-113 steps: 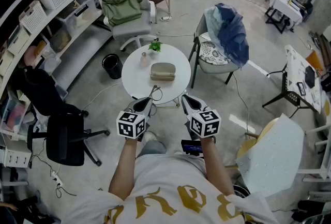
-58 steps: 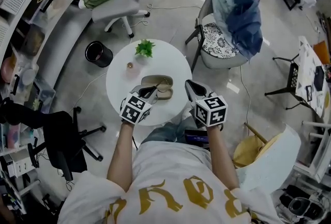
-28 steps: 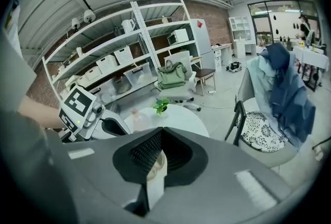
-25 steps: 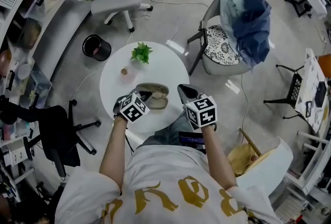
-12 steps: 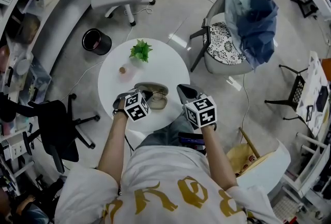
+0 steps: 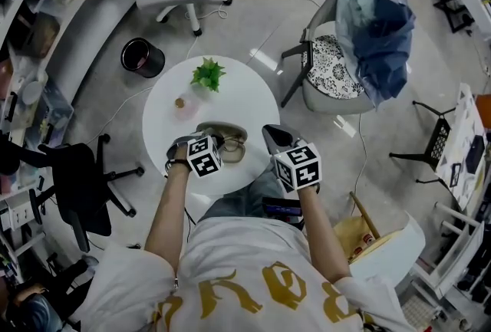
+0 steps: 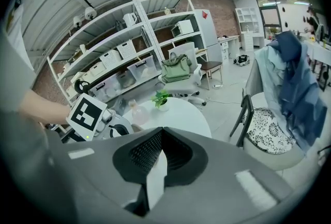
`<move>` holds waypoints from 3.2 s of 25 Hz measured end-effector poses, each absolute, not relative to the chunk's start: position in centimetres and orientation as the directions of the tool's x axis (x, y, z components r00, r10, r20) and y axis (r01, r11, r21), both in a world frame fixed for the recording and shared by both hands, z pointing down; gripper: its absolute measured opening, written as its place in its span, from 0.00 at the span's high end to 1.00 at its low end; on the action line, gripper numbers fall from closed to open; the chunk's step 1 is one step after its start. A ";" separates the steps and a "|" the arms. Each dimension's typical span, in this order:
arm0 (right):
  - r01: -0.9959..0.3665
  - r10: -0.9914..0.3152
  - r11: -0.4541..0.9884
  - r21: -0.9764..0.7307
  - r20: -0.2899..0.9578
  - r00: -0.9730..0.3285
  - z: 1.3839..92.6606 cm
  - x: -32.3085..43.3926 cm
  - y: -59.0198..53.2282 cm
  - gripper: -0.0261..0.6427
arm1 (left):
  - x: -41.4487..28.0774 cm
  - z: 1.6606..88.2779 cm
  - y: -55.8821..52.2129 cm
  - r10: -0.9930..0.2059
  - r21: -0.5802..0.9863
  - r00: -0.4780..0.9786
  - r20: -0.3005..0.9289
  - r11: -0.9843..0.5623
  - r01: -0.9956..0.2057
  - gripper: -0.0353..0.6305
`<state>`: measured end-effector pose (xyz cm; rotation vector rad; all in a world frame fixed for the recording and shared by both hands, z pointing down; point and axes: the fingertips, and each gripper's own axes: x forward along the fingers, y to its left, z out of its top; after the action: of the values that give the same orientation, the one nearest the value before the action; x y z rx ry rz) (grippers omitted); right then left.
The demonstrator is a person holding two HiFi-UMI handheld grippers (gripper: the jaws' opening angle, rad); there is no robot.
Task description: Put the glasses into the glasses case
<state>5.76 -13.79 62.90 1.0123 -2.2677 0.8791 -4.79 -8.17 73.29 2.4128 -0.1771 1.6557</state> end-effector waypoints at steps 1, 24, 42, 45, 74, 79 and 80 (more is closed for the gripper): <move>-0.783 -0.461 0.515 -0.349 0.656 -0.597 62.8 5.7 -13.9 0.92 | -4.8 73.2 -8.3 0.013 0.100 0.363 0.932 -0.970 -0.222 0.92; -0.808 -0.553 0.506 -0.303 0.605 -0.573 58.9 5.1 -12.4 0.92 | -5.2 69.1 -9.4 -0.170 0.012 0.447 0.878 -0.927 -0.376 0.78; -0.842 -0.771 0.407 -0.354 0.360 -0.525 49.3 5.7 -12.7 0.93 | -3.6 53.3 -10.5 -0.448 0.227 0.752 0.483 -0.766 -0.602 0.81; -0.826 -0.772 0.403 -0.394 0.338 -0.538 48.7 5.0 -12.0 0.92 | -3.6 50.9 -10.8 -0.512 0.222 0.756 0.408 -0.748 -0.626 0.86; -0.818 -0.784 0.392 -0.422 0.312 -0.537 47.3 5.2 -11.3 0.93 | -7.2 49.5 -11.9 -0.649 0.267 0.679 0.342 -0.626 -0.733 0.95; -0.819 -0.784 0.388 -0.422 0.316 -0.535 47.5 5.1 -11.1 0.93 | -7.5 49.6 -11.7 -0.646 0.306 0.689 0.328 -0.617 -0.725 0.95; -0.819 -0.783 0.390 -0.421 0.317 -0.535 47.6 5.1 -11.1 0.93 | -7.6 49.6 -11.7 -0.647 0.311 0.689 0.327 -0.614 -0.725 0.95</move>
<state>5.09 -11.08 47.60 1.4791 -2.5622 0.8372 -7.59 -11.72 49.62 2.4806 -1.0653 0.2537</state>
